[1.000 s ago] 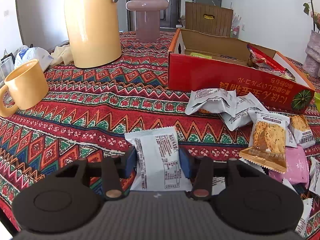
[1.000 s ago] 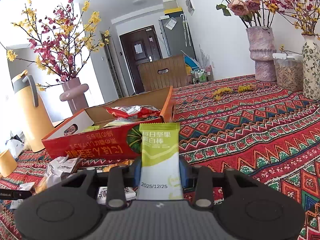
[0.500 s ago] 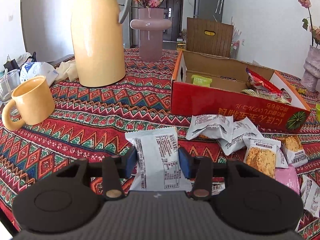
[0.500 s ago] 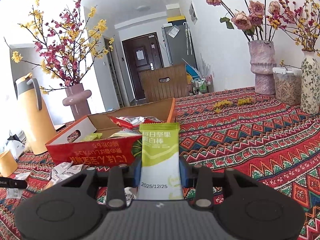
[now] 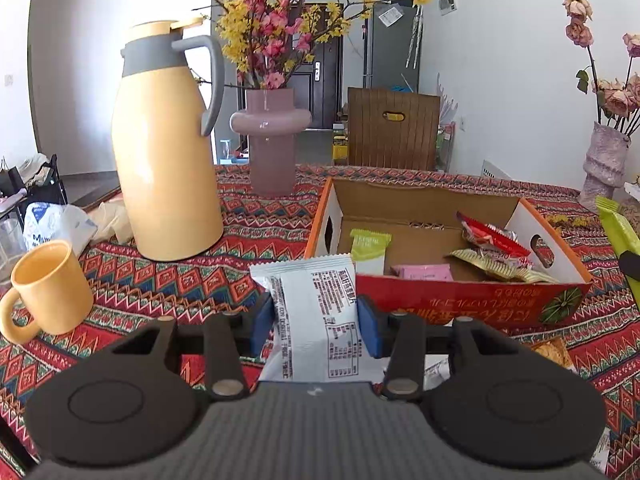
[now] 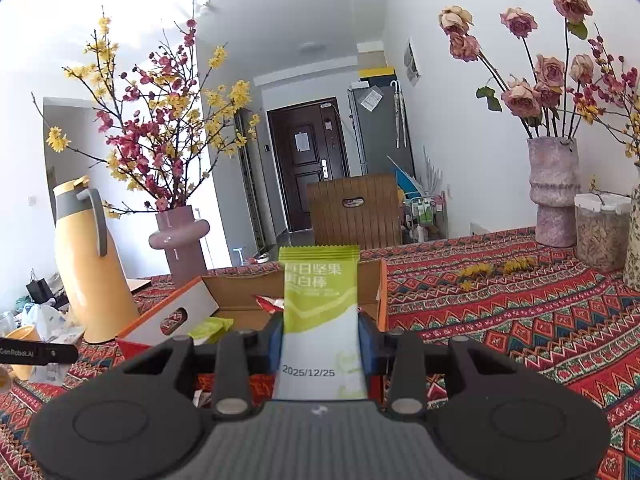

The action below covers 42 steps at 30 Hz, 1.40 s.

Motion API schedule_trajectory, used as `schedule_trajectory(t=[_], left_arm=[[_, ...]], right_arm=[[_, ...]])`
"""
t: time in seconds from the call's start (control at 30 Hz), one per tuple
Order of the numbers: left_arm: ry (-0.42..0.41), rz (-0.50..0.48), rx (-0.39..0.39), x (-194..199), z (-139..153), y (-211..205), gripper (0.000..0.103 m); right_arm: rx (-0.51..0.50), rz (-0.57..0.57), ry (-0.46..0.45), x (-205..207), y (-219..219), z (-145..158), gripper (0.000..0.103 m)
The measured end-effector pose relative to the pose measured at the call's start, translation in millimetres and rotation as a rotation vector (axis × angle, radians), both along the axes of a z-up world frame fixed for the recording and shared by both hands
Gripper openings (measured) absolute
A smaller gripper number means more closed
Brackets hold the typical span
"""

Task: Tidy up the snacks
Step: 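Carry both held packets over the cardboard box, then lower both packets into the box and open both grippers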

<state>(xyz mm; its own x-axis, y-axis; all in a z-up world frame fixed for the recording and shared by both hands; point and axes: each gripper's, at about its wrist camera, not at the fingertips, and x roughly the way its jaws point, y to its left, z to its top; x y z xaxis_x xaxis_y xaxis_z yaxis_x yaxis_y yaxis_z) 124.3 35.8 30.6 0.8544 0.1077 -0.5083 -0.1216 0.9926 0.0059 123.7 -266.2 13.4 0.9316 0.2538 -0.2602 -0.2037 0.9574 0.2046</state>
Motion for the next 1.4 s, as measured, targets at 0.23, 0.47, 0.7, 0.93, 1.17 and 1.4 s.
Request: schedule_trajectory(t=[0.23, 0.47, 0.7, 0.93, 1.17, 1.4], left_arm=[[-0.072, -0.024, 0.028, 16, 25, -11, 0.046], [-0.112, -0.031, 0.012, 36, 40, -16, 0.046], [-0.126, -0.045, -0.006, 60, 42, -22, 0.046], [-0.105, -0.014, -0.016, 88, 27, -17, 0.045], [-0.088, 0.027, -0.025, 110, 1, -4, 0.045], [-0.061, 0.018, 0.023, 117, -20, -10, 0.045]], right_arm=[[-0.012, 0.03, -0.037, 18, 18, 20, 0.036], [-0.027, 0.049, -0.051, 42, 35, 37, 0.036], [-0.041, 0.041, -0.031, 71, 48, 37, 0.036], [-0.029, 0.042, 0.006, 102, 54, 24, 0.036], [-0.026, 0.089, 0.041, 124, 67, 0, 0.036], [-0.053, 0.104, 0.091, 135, 76, -16, 0.036]])
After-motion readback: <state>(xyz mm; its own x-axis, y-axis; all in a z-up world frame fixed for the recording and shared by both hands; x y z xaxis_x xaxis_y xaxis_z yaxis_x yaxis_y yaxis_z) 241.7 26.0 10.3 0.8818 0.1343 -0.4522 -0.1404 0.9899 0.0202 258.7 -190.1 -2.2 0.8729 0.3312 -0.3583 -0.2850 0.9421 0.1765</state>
